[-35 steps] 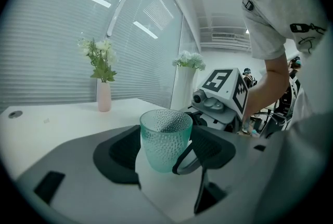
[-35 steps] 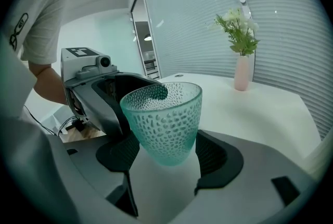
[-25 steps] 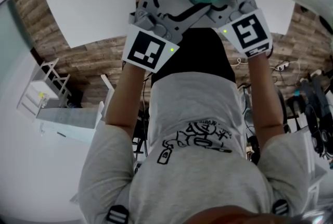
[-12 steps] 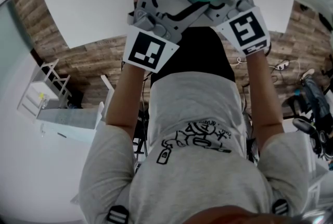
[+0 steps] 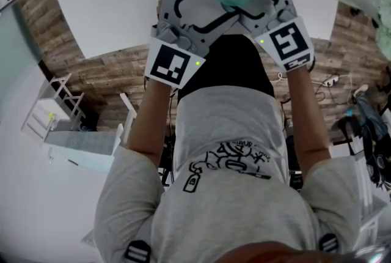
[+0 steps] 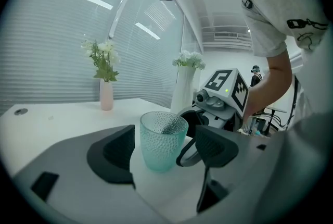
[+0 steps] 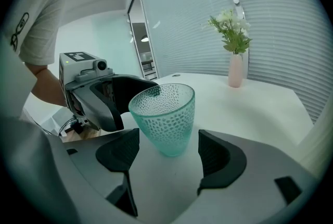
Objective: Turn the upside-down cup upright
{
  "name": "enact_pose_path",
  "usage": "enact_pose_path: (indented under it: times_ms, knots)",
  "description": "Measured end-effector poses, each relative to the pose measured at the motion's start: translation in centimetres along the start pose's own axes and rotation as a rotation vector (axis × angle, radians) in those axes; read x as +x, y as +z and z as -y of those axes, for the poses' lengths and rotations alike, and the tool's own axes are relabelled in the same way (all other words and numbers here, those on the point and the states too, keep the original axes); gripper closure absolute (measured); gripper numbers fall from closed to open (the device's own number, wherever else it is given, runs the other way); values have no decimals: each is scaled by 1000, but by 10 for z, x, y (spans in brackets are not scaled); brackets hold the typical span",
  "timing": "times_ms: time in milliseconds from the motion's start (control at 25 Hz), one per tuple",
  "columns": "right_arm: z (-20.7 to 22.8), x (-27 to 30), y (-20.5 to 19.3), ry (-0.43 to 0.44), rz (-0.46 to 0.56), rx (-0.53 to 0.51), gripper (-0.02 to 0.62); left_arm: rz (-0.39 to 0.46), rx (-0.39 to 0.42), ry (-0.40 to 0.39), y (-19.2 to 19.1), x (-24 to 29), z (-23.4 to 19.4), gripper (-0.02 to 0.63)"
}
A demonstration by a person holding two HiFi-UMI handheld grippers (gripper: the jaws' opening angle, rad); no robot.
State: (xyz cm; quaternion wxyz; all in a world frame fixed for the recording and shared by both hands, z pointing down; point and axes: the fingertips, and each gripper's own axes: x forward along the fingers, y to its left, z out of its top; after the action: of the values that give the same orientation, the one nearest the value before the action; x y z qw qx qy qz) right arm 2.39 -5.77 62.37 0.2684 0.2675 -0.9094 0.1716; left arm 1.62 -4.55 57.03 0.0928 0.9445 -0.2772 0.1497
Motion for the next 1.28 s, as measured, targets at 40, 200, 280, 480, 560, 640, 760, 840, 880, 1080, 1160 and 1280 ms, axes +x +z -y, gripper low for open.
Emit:
enact_pose_path:
  times_ms: [40, 200, 280, 480, 560, 640, 760, 840, 880, 1080, 1160, 1280]
  knots:
    - [-1, -3, 0, -1, -2, 3, 245, 1, -11, 4, 1, -3, 1, 252]
    - [-1, -16, 2, -2, -6, 2, 247, 19, -56, 35, 8, -12, 0, 249]
    - [-3, -23, 4, 4, -9, -6, 247, 27, -80, 42, 13, -17, 2, 249]
    - [-10, -41, 13, -10, 4, 1, 247, 38, -83, 50, 29, -26, 7, 250]
    - [-11, -48, 20, -17, 13, -4, 250, 56, -113, 68, 37, -29, 5, 257]
    - [-11, -57, 30, -23, 34, 0, 275, 75, -141, 85, 46, -33, 3, 289]
    - [-8, -73, 48, -41, 80, 34, 338, 93, -162, 97, 60, -38, 1, 327]
    - [-5, -82, 64, -55, 112, 50, 373, 111, -181, 107, 72, -41, -3, 375]
    - [-5, -86, 72, -60, 126, 51, 390, 120, -189, 110, 79, -43, -4, 404]
    - [-10, -109, 111, -59, 189, 52, 471, 138, -203, 94, 111, -45, 1, 537]
    - [-13, -115, 127, -56, 212, 61, 491, 144, -206, 90, 122, -46, 3, 566]
    - [-16, -125, 149, -59, 249, 64, 520, 166, -207, 96, 140, -48, 3, 594]
